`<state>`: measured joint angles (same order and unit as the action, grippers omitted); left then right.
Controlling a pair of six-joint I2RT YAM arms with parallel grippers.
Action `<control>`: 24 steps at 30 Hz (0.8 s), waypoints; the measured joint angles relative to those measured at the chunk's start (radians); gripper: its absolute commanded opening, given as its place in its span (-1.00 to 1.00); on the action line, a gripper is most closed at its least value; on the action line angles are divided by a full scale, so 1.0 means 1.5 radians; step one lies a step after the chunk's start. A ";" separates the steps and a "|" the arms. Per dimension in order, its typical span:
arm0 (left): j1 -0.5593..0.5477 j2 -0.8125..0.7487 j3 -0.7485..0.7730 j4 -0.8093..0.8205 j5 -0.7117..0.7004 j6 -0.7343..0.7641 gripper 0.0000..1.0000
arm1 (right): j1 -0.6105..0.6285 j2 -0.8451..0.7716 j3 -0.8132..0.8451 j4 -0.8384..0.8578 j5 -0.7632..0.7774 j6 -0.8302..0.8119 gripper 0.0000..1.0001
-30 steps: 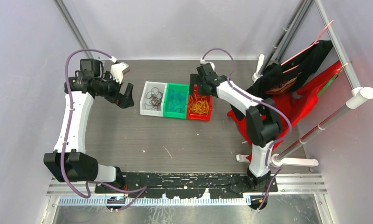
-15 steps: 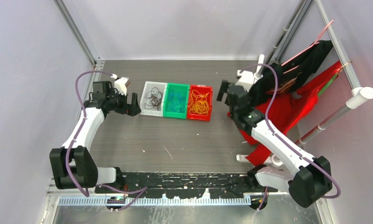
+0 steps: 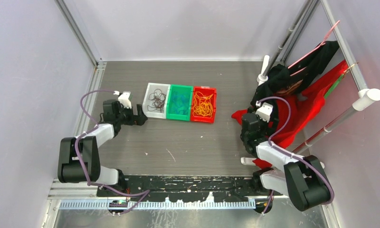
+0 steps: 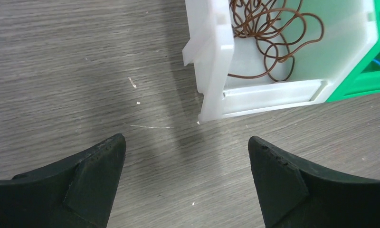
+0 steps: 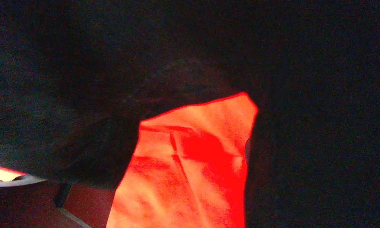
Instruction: Untangle the cables
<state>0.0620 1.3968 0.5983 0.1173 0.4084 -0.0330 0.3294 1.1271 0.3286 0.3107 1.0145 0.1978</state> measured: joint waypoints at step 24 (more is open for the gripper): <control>0.000 0.031 -0.102 0.283 -0.063 -0.054 0.99 | -0.160 0.244 0.017 0.299 -0.190 0.004 0.99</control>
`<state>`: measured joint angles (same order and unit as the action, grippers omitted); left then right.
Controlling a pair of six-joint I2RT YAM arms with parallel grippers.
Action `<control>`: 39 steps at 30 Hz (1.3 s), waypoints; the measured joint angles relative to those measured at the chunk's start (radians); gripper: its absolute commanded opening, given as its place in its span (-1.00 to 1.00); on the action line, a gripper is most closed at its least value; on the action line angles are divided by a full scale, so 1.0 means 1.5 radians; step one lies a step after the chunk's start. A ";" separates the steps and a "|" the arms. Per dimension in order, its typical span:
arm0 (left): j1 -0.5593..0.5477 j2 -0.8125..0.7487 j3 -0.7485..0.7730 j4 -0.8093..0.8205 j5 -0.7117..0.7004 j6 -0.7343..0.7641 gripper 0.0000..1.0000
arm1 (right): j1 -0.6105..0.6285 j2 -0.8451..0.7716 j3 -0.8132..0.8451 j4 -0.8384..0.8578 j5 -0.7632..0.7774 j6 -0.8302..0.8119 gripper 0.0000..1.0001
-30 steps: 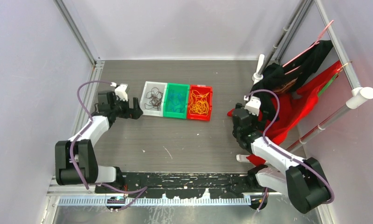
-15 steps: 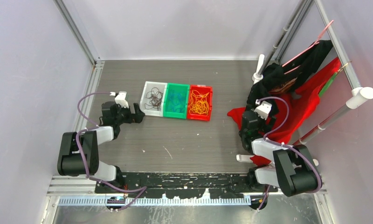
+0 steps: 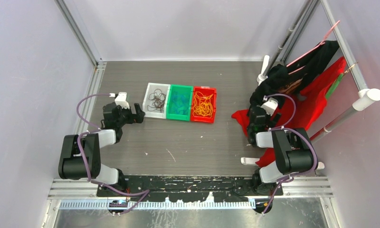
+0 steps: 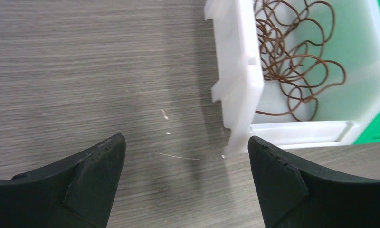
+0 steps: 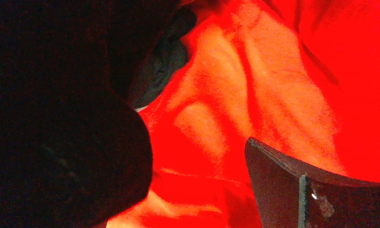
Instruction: Untangle the cables
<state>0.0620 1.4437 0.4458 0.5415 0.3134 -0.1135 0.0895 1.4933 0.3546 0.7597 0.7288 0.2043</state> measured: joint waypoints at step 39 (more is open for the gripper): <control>-0.017 0.075 -0.067 0.227 -0.048 0.064 0.99 | -0.041 0.048 -0.024 0.100 -0.186 -0.018 0.99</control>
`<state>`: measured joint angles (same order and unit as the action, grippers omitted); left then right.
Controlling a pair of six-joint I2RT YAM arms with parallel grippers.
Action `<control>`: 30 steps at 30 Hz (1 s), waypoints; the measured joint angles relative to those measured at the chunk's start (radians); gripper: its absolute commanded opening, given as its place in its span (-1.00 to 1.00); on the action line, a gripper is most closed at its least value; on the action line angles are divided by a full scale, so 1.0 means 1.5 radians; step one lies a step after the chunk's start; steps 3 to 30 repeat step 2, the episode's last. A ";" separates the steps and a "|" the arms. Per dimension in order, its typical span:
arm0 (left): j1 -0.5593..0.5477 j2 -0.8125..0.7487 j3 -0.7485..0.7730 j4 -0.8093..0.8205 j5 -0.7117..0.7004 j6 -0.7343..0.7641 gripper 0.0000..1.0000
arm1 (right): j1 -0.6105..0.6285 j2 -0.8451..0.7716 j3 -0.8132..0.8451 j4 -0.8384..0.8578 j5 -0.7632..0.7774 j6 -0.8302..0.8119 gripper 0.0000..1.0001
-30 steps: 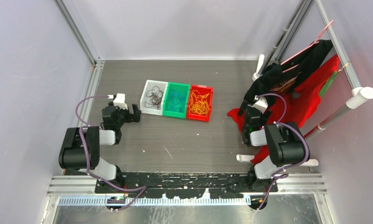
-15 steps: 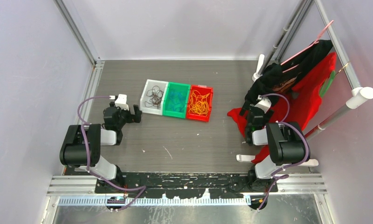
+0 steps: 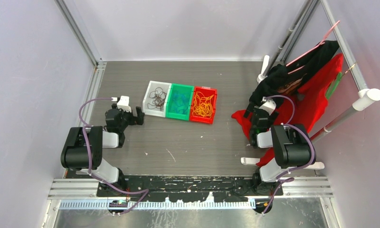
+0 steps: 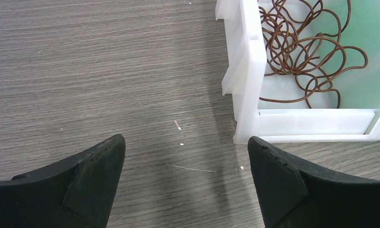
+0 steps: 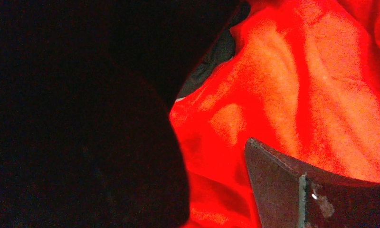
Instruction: Untangle the cables
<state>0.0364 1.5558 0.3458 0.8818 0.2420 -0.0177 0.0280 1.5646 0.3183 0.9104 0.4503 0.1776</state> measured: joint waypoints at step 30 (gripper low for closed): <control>0.000 0.000 0.000 0.000 0.000 0.000 0.99 | 0.000 0.000 0.000 0.000 0.000 0.001 0.99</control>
